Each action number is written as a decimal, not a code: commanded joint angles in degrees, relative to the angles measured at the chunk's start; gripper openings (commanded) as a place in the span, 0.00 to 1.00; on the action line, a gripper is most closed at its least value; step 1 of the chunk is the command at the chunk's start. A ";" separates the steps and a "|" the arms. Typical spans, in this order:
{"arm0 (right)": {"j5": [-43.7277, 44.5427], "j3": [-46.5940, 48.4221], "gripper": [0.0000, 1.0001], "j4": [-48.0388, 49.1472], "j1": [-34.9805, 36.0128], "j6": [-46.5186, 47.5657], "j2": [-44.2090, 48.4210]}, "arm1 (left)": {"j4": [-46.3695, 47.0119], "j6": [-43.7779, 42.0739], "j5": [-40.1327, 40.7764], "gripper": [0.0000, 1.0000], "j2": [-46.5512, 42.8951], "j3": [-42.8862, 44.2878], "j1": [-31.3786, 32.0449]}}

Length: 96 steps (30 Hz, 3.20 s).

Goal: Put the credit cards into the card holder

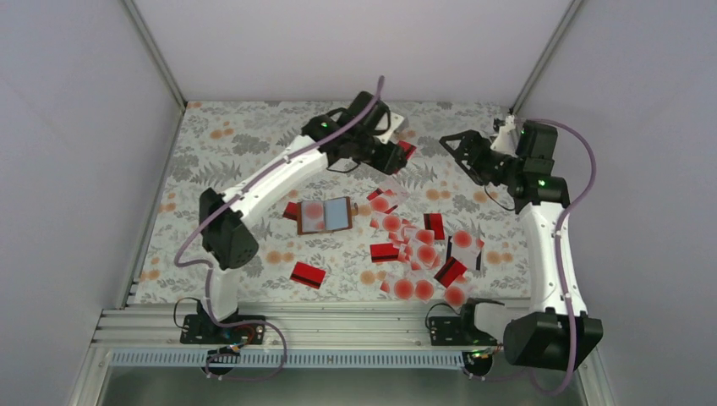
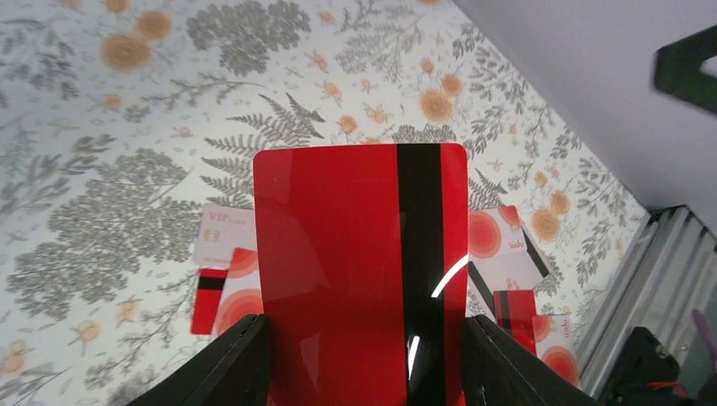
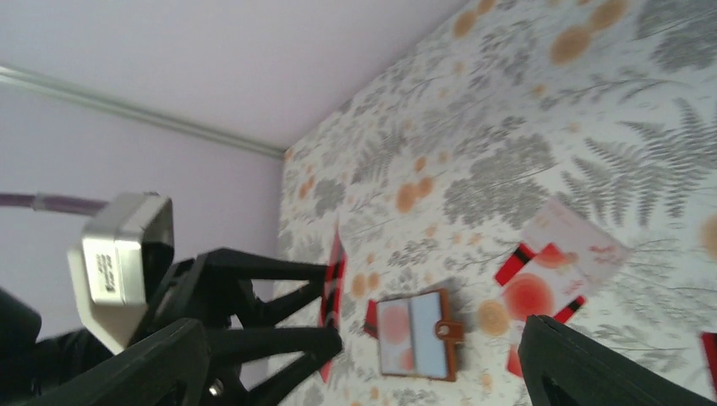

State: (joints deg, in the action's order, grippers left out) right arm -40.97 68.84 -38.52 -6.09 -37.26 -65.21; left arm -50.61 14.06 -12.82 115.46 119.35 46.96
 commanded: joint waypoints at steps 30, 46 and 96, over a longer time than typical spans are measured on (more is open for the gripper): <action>-4.82 15.19 0.47 13.82 25.19 -5.92 -16.69 | -1.70 0.33 -7.29 0.49 -20.00 -9.75 -8.73; -2.80 18.28 0.04 11.42 29.38 -9.37 -21.13 | -0.63 1.14 -2.23 0.49 -21.59 -12.85 -8.68; -38.96 25.77 0.04 19.81 27.62 4.74 -34.09 | 37.91 12.70 -54.95 0.52 -35.75 -44.73 -29.56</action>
State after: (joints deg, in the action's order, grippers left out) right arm -76.60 92.33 -16.88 20.45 -35.18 -98.26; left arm -16.91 25.36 -63.55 78.13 74.65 17.74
